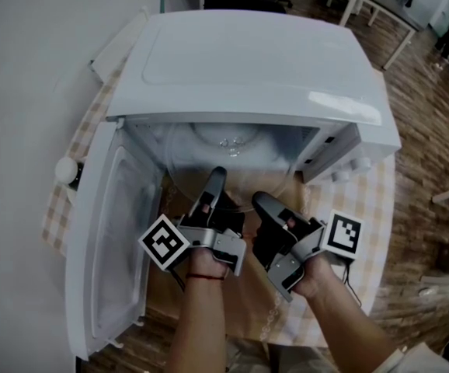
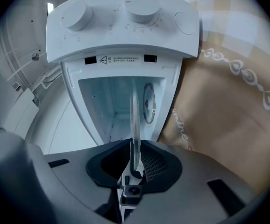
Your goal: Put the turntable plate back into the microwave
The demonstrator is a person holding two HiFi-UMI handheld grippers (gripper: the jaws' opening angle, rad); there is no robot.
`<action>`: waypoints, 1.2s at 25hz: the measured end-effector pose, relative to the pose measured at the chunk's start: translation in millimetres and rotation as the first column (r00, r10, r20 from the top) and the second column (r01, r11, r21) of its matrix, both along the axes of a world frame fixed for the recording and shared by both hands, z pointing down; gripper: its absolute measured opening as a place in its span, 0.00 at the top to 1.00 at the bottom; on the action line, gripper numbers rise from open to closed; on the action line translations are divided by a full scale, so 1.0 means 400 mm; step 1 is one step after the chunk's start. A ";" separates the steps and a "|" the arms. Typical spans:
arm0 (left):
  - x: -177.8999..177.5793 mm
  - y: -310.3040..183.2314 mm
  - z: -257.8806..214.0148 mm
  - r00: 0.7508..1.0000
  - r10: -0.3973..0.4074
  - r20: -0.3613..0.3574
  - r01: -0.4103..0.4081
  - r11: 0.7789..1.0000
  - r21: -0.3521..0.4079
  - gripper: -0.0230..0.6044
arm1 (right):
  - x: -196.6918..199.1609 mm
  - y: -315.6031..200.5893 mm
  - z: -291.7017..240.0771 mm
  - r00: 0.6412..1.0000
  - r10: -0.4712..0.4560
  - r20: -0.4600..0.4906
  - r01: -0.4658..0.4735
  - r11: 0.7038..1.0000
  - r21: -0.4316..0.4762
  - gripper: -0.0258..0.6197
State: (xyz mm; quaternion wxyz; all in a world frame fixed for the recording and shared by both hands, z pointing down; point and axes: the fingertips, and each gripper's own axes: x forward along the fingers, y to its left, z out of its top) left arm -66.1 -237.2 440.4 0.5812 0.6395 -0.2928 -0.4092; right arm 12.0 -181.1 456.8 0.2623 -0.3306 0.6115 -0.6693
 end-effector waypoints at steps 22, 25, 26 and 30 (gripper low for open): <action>-0.003 -0.022 0.002 1.000 0.002 -0.002 -0.002 1.000 0.010 0.91 | -0.013 -0.033 0.004 0.996 0.058 0.072 -0.061 0.997 0.036 0.87; -0.002 -0.031 0.000 1.000 0.003 0.005 -0.003 1.000 0.018 0.90 | -0.012 -0.043 -0.001 0.997 0.054 0.058 -0.057 0.996 0.066 0.87; -0.002 -0.033 0.001 1.000 0.002 0.007 -0.002 1.000 0.018 0.90 | -0.013 -0.045 -0.002 0.997 0.052 0.054 -0.056 0.996 0.074 0.87; -0.001 -0.034 0.004 1.000 0.000 0.018 -0.001 1.000 0.018 0.90 | -0.012 -0.049 -0.001 0.998 0.049 0.045 -0.053 0.994 0.093 0.87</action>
